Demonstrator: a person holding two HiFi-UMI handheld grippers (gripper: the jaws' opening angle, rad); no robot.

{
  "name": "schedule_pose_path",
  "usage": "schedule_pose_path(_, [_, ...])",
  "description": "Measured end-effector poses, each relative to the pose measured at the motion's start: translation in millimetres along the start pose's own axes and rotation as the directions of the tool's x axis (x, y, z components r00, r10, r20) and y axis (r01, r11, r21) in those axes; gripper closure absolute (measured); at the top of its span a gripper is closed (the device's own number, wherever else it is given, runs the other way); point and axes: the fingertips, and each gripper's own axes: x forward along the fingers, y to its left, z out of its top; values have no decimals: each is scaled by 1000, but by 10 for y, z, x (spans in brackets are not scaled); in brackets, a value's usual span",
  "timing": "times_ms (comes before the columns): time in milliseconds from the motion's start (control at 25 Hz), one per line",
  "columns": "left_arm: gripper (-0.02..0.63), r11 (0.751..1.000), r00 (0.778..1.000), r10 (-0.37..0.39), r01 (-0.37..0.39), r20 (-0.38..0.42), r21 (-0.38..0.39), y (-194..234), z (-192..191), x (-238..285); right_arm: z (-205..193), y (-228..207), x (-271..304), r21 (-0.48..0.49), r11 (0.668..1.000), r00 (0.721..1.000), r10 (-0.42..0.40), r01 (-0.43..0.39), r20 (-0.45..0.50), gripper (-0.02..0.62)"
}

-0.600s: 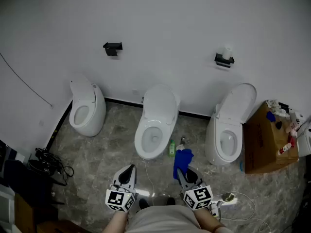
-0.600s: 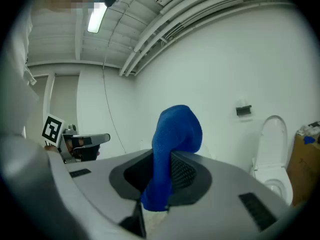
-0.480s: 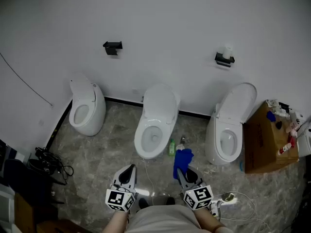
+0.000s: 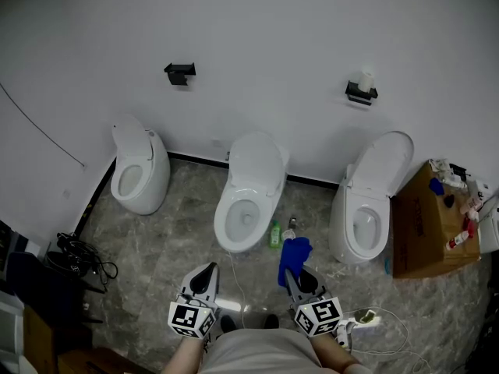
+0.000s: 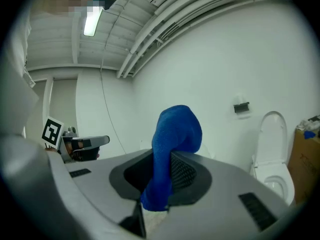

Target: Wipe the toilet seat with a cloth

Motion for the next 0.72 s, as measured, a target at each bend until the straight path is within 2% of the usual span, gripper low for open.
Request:
schedule_pose_path(320, [597,999,999,40,-40,3,14,-268,-13,120,-72,-276,-143,4,999,998,54,-54,-16,522])
schedule_pose_path(520, [597,997,997,80,-80,-18,0,-215,-69,167,-155,-366,-40,5,996,995,89,-88,-44,522])
schedule_pose_path(720, [597,998,996,62,-63,-60,-9,-106,-208,348,-307,-384,196,31,996,991,91,-89,-101,522])
